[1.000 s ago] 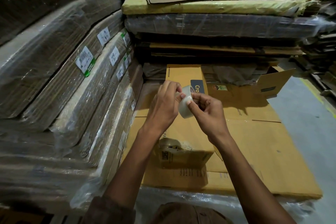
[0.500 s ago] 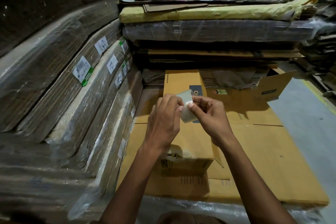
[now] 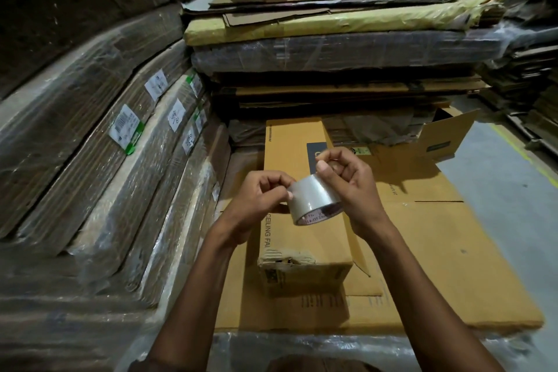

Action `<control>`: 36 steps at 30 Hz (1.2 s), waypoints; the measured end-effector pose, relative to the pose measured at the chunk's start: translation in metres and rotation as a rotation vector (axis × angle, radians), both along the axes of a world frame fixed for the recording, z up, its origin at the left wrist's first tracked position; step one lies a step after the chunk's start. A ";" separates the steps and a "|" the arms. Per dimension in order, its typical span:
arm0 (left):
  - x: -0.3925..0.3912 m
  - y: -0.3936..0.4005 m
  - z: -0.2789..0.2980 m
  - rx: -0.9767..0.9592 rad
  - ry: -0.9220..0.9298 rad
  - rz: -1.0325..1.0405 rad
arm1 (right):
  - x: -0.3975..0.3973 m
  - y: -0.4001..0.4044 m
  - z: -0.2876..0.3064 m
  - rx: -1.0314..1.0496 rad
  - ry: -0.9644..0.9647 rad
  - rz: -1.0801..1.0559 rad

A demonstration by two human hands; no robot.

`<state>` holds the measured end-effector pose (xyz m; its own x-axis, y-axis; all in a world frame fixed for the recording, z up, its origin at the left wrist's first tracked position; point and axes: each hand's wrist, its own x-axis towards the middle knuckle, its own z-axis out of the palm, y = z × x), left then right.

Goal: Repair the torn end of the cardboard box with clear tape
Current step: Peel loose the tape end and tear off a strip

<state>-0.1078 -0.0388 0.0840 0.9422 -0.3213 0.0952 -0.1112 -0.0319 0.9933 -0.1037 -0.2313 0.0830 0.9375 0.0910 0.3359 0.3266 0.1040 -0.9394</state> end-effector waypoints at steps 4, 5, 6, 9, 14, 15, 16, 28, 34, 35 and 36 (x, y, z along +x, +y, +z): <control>-0.004 -0.005 -0.005 -0.027 0.026 -0.005 | 0.000 0.000 -0.003 0.196 0.125 -0.048; -0.004 -0.004 -0.006 -0.034 0.025 -0.021 | 0.000 -0.001 -0.003 0.238 0.156 -0.050; -0.005 -0.004 -0.007 -0.045 0.023 -0.040 | 0.001 -0.002 -0.004 0.290 0.185 -0.041; -0.007 -0.005 -0.008 -0.093 0.017 -0.073 | 0.000 -0.003 -0.004 0.477 0.264 0.039; -0.010 -0.012 -0.009 -0.169 -0.004 -0.086 | -0.004 0.004 -0.002 0.643 0.415 0.073; -0.010 -0.012 -0.010 -0.177 -0.005 -0.092 | -0.004 0.006 -0.003 0.673 0.450 0.061; -0.010 -0.012 -0.010 -0.184 -0.005 -0.099 | -0.005 0.007 -0.004 0.695 0.483 0.059; -0.014 -0.006 -0.021 -0.234 0.011 -0.104 | 0.000 0.012 -0.009 0.721 0.694 0.100; -0.017 -0.011 -0.021 -0.217 -0.034 -0.081 | -0.005 0.015 -0.003 0.866 0.789 0.124; -0.017 -0.012 -0.020 -0.226 -0.039 -0.085 | -0.006 0.017 -0.002 0.890 0.791 0.117; -0.017 -0.012 -0.020 -0.237 -0.038 -0.089 | -0.007 0.019 -0.001 0.905 0.797 0.109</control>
<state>-0.1252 -0.0511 0.0639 0.9055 -0.3671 0.2127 -0.1409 0.2127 0.9669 -0.1104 -0.2125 0.0821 0.9123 0.2132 -0.3497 -0.3623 0.8184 -0.4461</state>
